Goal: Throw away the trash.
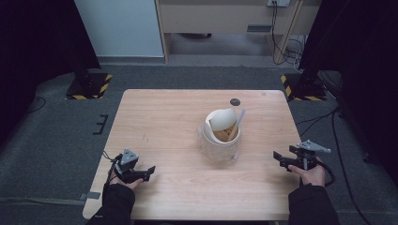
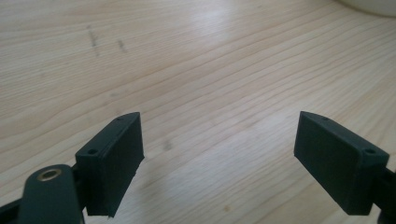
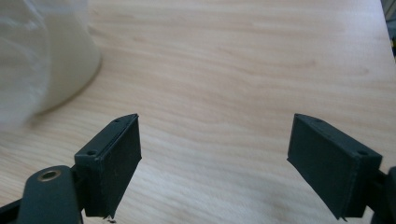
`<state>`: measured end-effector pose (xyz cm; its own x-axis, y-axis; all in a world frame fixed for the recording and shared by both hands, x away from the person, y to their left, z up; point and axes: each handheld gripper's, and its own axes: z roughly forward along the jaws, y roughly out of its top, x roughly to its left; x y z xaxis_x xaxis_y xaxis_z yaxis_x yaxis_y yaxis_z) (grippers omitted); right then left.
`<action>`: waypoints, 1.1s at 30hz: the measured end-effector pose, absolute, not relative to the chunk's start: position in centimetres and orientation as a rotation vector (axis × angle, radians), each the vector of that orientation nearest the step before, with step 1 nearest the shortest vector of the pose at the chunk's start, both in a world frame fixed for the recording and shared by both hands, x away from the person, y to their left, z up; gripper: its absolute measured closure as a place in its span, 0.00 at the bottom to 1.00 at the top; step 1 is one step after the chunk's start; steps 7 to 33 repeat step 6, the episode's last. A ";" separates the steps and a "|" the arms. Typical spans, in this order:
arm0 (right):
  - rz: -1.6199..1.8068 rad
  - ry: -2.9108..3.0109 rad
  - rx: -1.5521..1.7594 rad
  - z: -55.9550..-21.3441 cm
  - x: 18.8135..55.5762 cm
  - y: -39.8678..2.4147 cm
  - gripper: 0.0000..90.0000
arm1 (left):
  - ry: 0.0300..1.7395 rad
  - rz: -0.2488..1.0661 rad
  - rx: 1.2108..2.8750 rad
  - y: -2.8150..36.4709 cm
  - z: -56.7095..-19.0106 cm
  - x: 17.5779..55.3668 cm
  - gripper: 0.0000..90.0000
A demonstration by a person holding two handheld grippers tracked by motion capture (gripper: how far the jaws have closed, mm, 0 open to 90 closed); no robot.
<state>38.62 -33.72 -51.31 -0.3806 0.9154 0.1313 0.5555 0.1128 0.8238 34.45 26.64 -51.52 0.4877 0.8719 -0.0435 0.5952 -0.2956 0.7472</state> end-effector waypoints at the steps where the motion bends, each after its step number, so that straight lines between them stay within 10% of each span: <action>1: 1.163 1.989 1.436 -51.5 38.6 -33.8 0.19 | 1.218 0.491 2.016 26.8 -51.6 34.6 0.16; 33: 1.082 2.039 1.452 -52.4 38.6 -34.2 0.17 | 1.256 0.460 2.059 27.3 -52.4 35.0 0.13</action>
